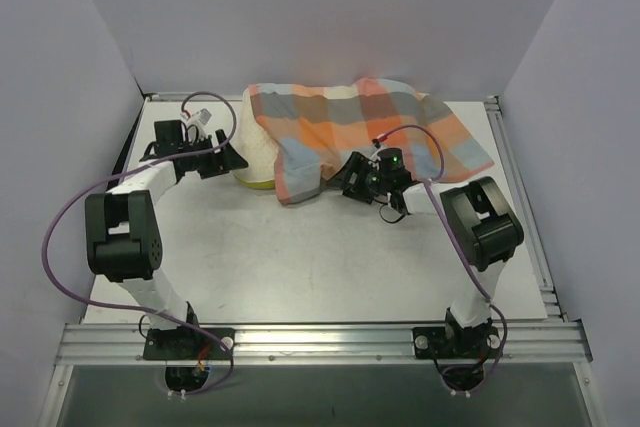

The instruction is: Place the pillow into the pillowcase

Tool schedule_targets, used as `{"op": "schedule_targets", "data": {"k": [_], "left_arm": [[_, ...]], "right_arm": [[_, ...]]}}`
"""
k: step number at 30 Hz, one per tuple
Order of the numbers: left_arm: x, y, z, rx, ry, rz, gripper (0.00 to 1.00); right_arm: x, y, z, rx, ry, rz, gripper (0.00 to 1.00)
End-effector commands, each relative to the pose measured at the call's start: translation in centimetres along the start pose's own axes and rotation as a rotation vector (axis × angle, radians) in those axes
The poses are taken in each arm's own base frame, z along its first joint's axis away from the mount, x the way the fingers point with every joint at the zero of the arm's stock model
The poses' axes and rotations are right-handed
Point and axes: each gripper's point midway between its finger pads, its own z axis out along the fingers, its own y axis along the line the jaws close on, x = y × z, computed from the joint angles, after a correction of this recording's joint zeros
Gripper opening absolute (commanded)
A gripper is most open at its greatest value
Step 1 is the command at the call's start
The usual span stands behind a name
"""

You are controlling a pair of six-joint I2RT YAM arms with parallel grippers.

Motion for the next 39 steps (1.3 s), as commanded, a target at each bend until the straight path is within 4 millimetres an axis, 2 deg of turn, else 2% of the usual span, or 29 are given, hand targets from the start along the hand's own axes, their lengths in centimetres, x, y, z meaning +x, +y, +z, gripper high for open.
{"op": "schedule_targets", "data": {"k": [1,5,6,9,12,14,15,17,18,19,20,21,22,24,25,26,27,28,29,32,33,34,35,37,38,39], "left_arm": [[-1.1,0.2,1.0,-0.011,-0.001,0.076,0.85],[0.3,1.3,2.9,-0.023,0.054,0.048,0.81],[0.8,1.7,3.1,-0.026,0.063,0.038,0.78],[0.9,0.9,3.6,0.001,0.055,0.035,0.71],[2.0,0.4,3.8,0.029,0.078,0.020,0.56],[4.0,-1.5,4.5,0.064,0.128,0.035,0.45],[4.3,-2.2,4.4,0.075,0.133,0.035,0.42],[5.6,-2.9,4.4,0.093,0.159,-0.021,0.30],[5.9,-3.4,4.3,0.112,0.163,-0.041,0.26],[6.2,-3.7,4.3,0.118,0.167,-0.058,0.21],[6.4,-4.1,4.4,0.130,0.166,-0.087,0.10],[6.5,-4.7,4.6,0.146,0.168,-0.095,0.04],[6.1,-5.6,4.9,0.182,0.146,-0.088,0.00],[6.8,-6.9,5.3,0.234,0.156,-0.228,0.00],[6.0,-8.0,5.4,0.296,0.116,-0.241,0.00],[5.9,-8.9,5.3,0.317,0.116,-0.349,0.00],[6.9,-9.4,5.3,0.334,0.122,-0.380,0.00],[6.4,-10.2,5.2,0.365,0.092,-0.377,0.00],[6.4,-10.9,5.0,0.379,0.096,-0.409,0.00],[7.5,-11.6,4.8,0.381,0.100,-0.450,0.00],[7.7,-11.7,4.6,0.380,0.099,-0.465,0.00],[8.2,-11.9,4.5,0.386,0.103,-0.481,0.00],[8.3,-12.2,4.2,0.396,0.100,-0.472,0.00],[8.7,-12.8,4.0,0.406,0.107,-0.458,0.00],[8.6,-13.5,3.6,0.417,0.104,-0.448,0.00],[8.8,-14.0,3.5,0.424,0.104,-0.440,0.00]], "right_arm": [[-2.4,4.8,-0.6,-0.156,-0.068,-0.018,0.70],[-3.6,8.4,-1.4,-0.229,-0.009,-0.076,0.70],[-3.7,8.5,-1.4,-0.206,0.007,-0.089,0.70],[-3.9,7.1,-1.1,-0.094,0.040,-0.086,0.74],[-3.7,5.7,-0.1,-0.039,0.054,-0.050,0.79],[-3.0,4.8,0.9,-0.013,0.074,-0.045,0.79],[-2.8,5.0,1.3,-0.020,0.089,-0.050,0.72],[-1.0,4.4,2.0,-0.022,0.164,-0.019,0.53],[-0.1,4.3,2.0,-0.020,0.199,-0.005,0.34],[1.4,4.4,1.7,-0.040,0.257,0.003,0.26],[3.3,5.3,1.5,-0.067,0.310,-0.008,0.19],[4.7,5.5,1.1,-0.082,0.352,-0.021,0.08],[7.1,6.4,0.2,-0.138,0.436,-0.042,0.01],[11.6,9.0,-0.7,-0.220,0.575,-0.094,0.00],[13.7,11.2,-2.0,-0.332,0.702,-0.085,0.00],[15.0,12.5,-2.6,-0.382,0.771,-0.084,0.00],[16.7,13.8,-3.4,-0.418,0.839,-0.088,0.00],[16.5,14.9,-3.7,-0.451,0.843,-0.102,0.00],[16.0,15.1,-3.4,-0.458,0.815,-0.137,0.00],[11.0,13.8,-1.3,-0.419,0.693,-0.109,0.00],[8.7,12.8,-0.7,-0.399,0.656,-0.059,0.00],[7.9,12.1,-0.1,-0.386,0.644,-0.044,0.00],[6.5,12.3,0.2,-0.391,0.613,-0.059,0.00],[5.2,11.9,0.1,-0.383,0.600,-0.079,0.00],[4.3,12.8,0.1,-0.397,0.588,-0.114,0.02],[4.4,12.4,-0.4,-0.370,0.607,-0.147,0.03]]}}
